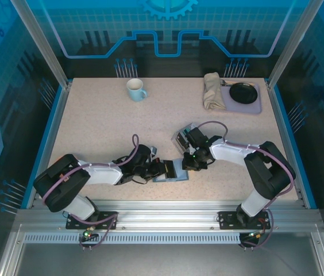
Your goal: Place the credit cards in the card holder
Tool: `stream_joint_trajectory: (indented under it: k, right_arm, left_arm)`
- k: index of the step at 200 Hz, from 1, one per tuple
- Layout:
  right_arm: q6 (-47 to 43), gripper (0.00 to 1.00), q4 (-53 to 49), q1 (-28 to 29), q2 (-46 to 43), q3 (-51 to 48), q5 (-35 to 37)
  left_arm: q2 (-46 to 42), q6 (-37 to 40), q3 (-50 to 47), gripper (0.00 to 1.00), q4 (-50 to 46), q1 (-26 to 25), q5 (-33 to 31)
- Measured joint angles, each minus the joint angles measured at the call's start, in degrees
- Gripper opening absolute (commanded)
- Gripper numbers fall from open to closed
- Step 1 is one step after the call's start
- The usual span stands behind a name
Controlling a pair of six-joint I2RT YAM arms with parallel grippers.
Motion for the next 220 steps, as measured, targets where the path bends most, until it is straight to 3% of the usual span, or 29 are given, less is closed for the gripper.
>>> stream_joint_trajectory:
  k: [220]
  right_arm:
    - [0.46,0.19,0.85,-0.85,-0.02,-0.55,-2.05]
  left_arm:
    - [5.42,3.32,4.74,0.0,-1.44,-0.55,2.27]
